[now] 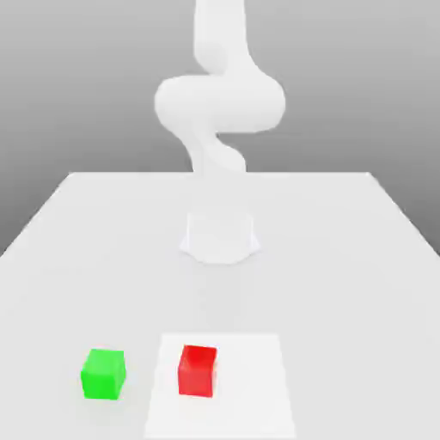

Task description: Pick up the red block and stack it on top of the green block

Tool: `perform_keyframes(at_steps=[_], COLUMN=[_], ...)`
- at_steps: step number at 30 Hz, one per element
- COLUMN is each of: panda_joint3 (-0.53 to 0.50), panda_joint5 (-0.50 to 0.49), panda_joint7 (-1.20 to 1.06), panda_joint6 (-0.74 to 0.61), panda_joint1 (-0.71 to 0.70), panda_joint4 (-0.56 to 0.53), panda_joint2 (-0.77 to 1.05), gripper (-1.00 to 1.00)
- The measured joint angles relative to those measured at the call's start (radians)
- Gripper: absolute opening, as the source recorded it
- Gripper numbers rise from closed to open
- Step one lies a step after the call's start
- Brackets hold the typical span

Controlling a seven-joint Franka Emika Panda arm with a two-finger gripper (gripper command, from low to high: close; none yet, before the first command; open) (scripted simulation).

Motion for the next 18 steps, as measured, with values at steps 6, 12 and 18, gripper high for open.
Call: perform_keyframes(at_steps=[6, 12, 18], panda_joint3=[-0.006, -0.013, -0.022], panda_joint5=[-0.006, -0.008, -0.002], panda_joint7=[0.016, 0.029, 0.036], panda_joint6=[0.120, 0.237, 0.353], panda_joint1=[-0.014, -0.028, -0.041], panda_joint4=[-0.103, -0.204, -0.304], panda_joint2=[0.225, 0.442, 0.660], gripper=[0.00, 0.00, 0.00])
